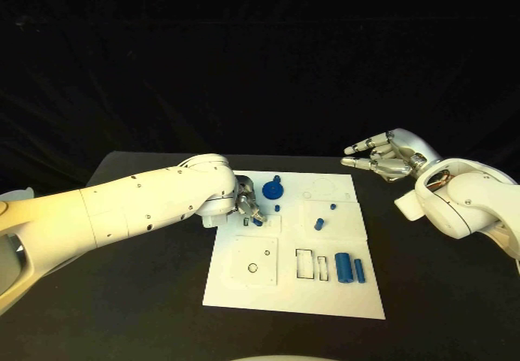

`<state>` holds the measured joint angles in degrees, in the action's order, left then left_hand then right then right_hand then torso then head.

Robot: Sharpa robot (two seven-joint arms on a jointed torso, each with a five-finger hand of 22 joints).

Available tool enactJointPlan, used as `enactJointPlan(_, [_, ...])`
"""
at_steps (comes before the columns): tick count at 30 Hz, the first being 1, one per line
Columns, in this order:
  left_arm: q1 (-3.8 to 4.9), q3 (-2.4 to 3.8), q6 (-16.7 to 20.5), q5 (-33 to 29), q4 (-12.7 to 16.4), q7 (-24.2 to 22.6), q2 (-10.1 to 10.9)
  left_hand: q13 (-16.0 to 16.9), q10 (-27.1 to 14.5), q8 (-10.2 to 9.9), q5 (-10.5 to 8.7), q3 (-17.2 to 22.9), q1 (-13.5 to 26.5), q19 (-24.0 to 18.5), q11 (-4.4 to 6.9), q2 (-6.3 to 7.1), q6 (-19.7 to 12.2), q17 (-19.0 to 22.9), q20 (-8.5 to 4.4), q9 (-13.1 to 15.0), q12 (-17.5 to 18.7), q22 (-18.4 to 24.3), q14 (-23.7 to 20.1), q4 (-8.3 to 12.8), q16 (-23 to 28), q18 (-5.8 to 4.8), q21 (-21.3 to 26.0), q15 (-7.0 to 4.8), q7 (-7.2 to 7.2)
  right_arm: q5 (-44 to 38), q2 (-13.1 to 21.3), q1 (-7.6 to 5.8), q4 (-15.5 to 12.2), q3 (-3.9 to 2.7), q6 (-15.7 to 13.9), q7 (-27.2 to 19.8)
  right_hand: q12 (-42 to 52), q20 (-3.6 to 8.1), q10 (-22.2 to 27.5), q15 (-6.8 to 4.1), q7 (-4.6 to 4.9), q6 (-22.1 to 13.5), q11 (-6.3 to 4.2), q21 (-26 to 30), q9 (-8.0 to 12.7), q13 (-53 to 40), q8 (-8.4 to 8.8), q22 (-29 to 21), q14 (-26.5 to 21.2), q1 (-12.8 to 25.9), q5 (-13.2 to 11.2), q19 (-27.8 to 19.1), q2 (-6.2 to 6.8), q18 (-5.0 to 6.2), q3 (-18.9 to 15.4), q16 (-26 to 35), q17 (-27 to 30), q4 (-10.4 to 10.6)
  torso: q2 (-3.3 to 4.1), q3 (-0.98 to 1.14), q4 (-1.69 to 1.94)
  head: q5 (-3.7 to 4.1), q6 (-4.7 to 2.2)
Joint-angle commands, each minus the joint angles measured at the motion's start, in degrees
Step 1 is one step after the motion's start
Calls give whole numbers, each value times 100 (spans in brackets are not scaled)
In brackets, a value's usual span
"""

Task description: Assemble the parts on the task board

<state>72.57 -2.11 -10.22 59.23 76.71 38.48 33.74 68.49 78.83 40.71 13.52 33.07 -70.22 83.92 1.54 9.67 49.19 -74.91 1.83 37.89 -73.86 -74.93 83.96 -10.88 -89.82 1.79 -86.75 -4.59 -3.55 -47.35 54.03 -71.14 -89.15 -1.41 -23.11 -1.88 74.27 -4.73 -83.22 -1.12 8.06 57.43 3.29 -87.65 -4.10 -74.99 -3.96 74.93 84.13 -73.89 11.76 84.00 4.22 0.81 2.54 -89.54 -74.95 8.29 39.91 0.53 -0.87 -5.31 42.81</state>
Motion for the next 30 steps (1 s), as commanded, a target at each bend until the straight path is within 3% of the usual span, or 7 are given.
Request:
enactJointPlan(1, [-12,-9,-307,96,-8,42,-11,1,52,13,18,763,1,356,6,-40,48,-1509,-25,-9,-35,-957,604,734,-18,-47,-20,-18,99,-44,-10,6,1,-1,87,-29,12,-31,1,11,2,30,-14,36,-8,-643,-12,1011,555,-31,27,338,-35,39,-34,34,-1372,-6,-3,3,-1,12,-2])
enactJointPlan(21, [-17,-22,-423,104,-94,51,-110,30,71,72,13,726,130,361,31,-72,97,-1509,-41,31,-60,-970,604,705,-18,-50,-25,-38,134,-40,-15,8,-4,-1,102,-31,8,-30,3,11,2,30,-14,39,-8,-639,-11,1006,554,-26,34,335,-43,41,-57,36,-1369,2,0,1,0,6,10])
enactJointPlan(30, [-21,-56,-537,104,-241,55,-218,120,125,130,-8,428,388,374,91,-102,189,-1509,-85,66,-136,-997,604,618,-18,-56,-36,-88,212,-40,-3,7,-23,-1,97,-30,9,-30,2,11,2,30,-13,41,-8,-640,-11,1003,553,-24,40,334,-45,41,-61,38,-1366,5,4,6,-2,14,27])
